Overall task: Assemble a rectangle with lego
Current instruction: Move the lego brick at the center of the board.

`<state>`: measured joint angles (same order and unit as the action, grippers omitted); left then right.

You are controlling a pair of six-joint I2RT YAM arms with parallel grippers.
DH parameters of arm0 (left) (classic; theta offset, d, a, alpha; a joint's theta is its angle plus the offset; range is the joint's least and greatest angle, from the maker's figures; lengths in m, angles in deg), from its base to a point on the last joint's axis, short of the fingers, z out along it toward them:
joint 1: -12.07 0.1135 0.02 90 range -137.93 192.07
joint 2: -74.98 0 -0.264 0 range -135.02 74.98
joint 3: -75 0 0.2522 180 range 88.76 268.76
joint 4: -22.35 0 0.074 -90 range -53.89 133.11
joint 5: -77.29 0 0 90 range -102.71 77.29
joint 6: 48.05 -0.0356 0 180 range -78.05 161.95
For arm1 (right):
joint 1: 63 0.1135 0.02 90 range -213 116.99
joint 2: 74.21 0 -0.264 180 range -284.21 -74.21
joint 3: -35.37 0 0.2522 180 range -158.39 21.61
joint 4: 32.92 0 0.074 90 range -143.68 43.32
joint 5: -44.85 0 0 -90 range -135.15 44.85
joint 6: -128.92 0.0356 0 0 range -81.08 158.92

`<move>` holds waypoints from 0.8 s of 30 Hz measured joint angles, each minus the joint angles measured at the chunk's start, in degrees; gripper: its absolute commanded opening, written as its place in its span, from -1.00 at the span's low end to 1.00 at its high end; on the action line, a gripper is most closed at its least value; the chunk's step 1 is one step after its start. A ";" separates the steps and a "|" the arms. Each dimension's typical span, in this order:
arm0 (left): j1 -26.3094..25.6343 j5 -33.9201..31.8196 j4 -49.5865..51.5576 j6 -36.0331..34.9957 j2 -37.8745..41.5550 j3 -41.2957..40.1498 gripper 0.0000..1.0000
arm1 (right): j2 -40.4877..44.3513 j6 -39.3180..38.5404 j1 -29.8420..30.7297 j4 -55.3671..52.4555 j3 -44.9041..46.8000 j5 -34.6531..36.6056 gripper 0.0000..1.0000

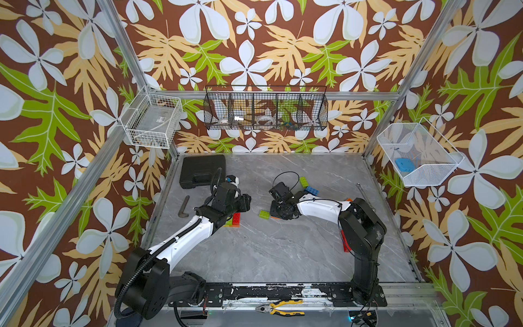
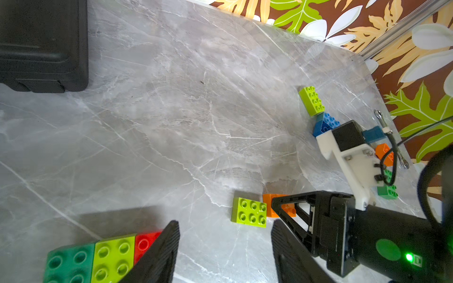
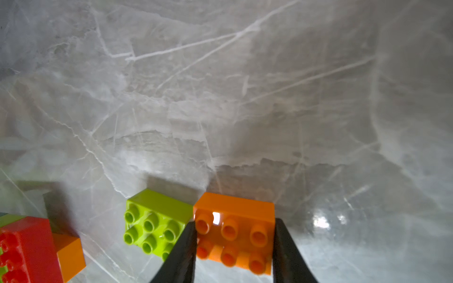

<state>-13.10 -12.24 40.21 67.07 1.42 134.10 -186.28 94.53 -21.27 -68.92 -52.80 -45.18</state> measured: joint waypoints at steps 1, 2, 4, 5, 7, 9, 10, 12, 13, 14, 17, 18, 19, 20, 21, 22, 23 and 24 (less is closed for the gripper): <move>0.00 0.00 0.00 0.00 0.00 0.00 0.24 | 0.11 0.39 0.15 0.20 0.15 -0.02 -0.24; 0.00 0.00 0.00 0.00 -0.02 0.00 0.24 | 0.26 0.81 0.26 0.33 0.35 -0.13 -0.24; 0.00 0.00 0.00 0.00 -0.02 -0.02 0.24 | 0.57 1.36 0.52 0.37 0.68 -0.42 -0.22; 0.00 0.02 -0.02 0.00 -0.02 -0.02 0.24 | 0.63 1.55 0.63 0.35 0.79 -0.44 -0.20; 0.00 0.02 -0.02 0.00 -0.02 -0.02 0.24 | 0.61 2.19 0.66 0.39 0.79 -0.50 -0.16; 0.00 0.04 -0.04 0.00 -0.02 -0.09 0.24 | 0.42 2.51 0.66 0.46 0.79 -0.85 -0.10; 0.00 0.04 -0.02 0.00 -0.02 -0.09 0.24 | 0.33 2.73 0.61 0.61 0.83 -1.07 -0.06; 0.00 0.04 -0.04 0.00 -0.02 -0.11 0.23 | 0.28 3.17 0.61 0.85 1.11 -1.46 -0.01; 0.00 0.04 -0.09 0.00 0.00 -0.15 0.24 | 0.28 3.67 0.63 0.92 1.20 -1.64 0.01; 0.00 0.07 -0.20 0.00 0.00 -0.24 0.24 | 0.28 4.04 0.63 0.96 1.20 -1.68 0.02; 0.00 0.22 -0.37 0.00 0.00 -0.42 0.24 | 0.33 4.17 0.63 0.83 1.20 -2.56 0.03; 0.00 0.26 -0.46 0.00 0.00 -0.42 0.24 | 0.44 4.26 0.63 0.76 1.20 -2.91 0.03; 0.00 0.26 -0.46 0.00 0.00 -0.42 0.23 | 0.63 4.46 0.66 0.68 1.27 -2.97 0.03; 0.00 0.26 -0.48 0.02 0.00 -0.46 0.23 | 0.87 4.72 0.66 0.72 1.36 -2.99 0.03; 0.00 0.28 -0.50 0.02 0.00 -0.52 0.23 | 1.11 5.33 0.63 0.87 1.53 -3.10 0.03; 0.00 0.46 -0.52 0.02 0.00 -0.59 0.23 | 1.36 5.53 0.59 1.05 1.73 -3.26 0.03; 0.00 0.48 -0.68 0.02 0.00 -0.63 0.23 | 1.51 5.64 0.52 1.27 1.95 -3.56 0.02; 0.00 0.50 -0.83 0.04 0.00 -0.68 0.23 | 1.64 5.68 0.37 1.29 2.12 -4.20 0.01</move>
<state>-13.10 -11.74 39.38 67.12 1.42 133.42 -184.64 100.22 -20.90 -67.63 -50.68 -49.38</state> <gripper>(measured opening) 0.615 0.514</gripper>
